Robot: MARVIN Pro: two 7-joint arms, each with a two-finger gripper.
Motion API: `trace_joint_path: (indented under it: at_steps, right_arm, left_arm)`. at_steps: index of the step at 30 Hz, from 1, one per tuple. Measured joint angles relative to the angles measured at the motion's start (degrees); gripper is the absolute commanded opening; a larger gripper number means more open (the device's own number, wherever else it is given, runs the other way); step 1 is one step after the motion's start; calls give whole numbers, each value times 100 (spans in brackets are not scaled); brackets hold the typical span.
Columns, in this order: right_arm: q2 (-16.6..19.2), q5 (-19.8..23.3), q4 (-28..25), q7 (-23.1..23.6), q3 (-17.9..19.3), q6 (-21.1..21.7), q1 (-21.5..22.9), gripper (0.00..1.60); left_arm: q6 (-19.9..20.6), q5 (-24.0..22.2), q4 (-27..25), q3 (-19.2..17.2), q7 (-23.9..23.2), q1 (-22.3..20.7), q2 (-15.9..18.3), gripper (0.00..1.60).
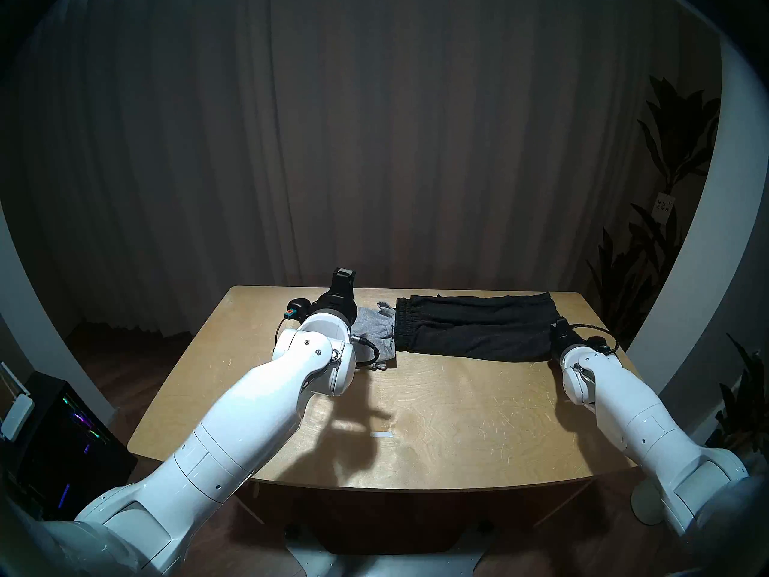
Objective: Fold pants twice and stack them
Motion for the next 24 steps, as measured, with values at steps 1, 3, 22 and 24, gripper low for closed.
trace_joint_path:
  at_steps: [1, 3, 22, 24]
  right_arm:
    - [-6, -7, 1, -3, -2, -18, 2, 20]
    - [-13, -14, 1, -2, -3, -40, 3, 0]
    - [-115, -64, -212, 178, -118, -217, -3, 0]
    - [-125, -114, -212, 202, -154, -227, 29, 0]
  left_arm:
    - [-10, 2, -11, 0, 2, 9, 7, 160]
    - [-23, 4, -25, 0, 2, 20, 16, 160]
    - [-102, 3, -66, 3, -8, 82, 33, 160]
    - [-113, 3, -74, 2, -8, 91, 33, 160]
